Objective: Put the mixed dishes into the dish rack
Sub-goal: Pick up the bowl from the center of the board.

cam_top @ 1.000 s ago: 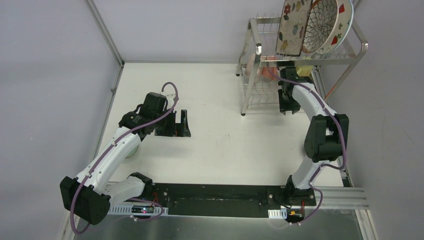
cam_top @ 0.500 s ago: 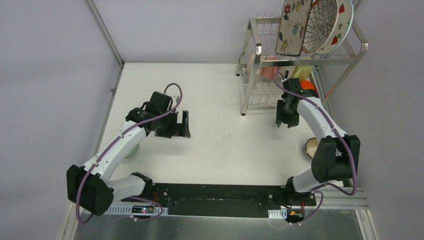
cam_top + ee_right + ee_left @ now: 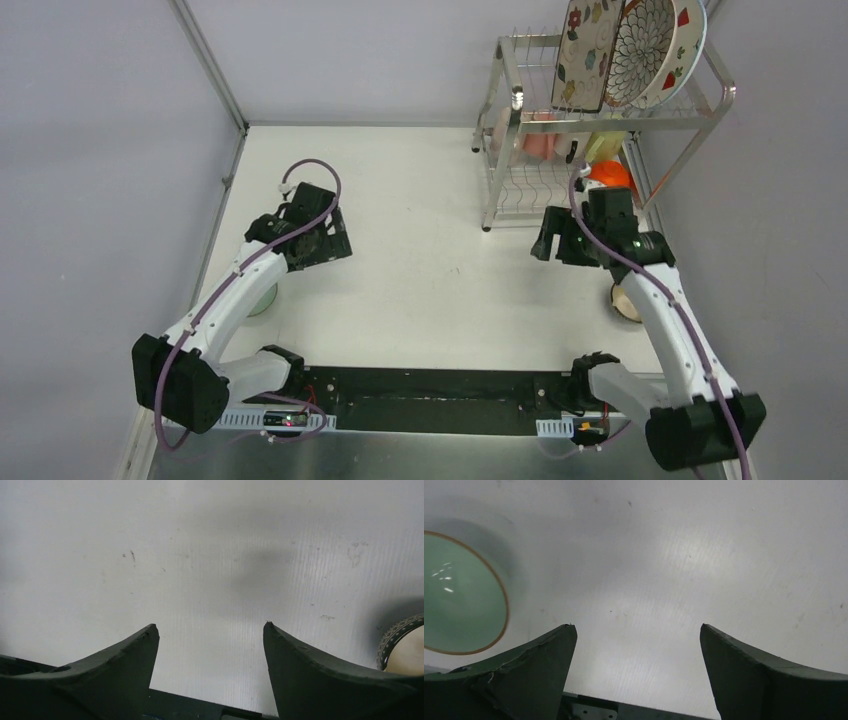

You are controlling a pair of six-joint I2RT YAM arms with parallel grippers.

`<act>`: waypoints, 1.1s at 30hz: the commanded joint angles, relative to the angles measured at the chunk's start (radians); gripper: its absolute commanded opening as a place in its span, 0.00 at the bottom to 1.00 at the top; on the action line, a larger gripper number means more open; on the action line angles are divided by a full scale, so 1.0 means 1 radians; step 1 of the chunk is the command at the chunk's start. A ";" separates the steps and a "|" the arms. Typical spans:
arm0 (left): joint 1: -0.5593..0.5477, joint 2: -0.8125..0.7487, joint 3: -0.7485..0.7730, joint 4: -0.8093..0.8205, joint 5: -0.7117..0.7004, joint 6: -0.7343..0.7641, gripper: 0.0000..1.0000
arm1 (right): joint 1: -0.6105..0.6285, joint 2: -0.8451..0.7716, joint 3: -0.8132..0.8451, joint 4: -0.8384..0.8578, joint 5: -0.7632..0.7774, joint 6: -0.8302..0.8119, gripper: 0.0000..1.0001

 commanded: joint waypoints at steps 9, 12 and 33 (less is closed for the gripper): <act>0.250 0.021 0.006 -0.082 -0.205 -0.271 0.99 | 0.007 -0.302 -0.069 0.176 -0.083 0.061 1.00; 0.302 0.033 0.002 -0.098 -0.231 -0.319 0.98 | 0.007 -0.324 -0.103 0.213 -0.047 0.071 1.00; 0.466 0.276 -0.023 -0.122 -0.163 -0.442 0.58 | 0.007 -0.503 -0.238 0.323 0.258 0.184 1.00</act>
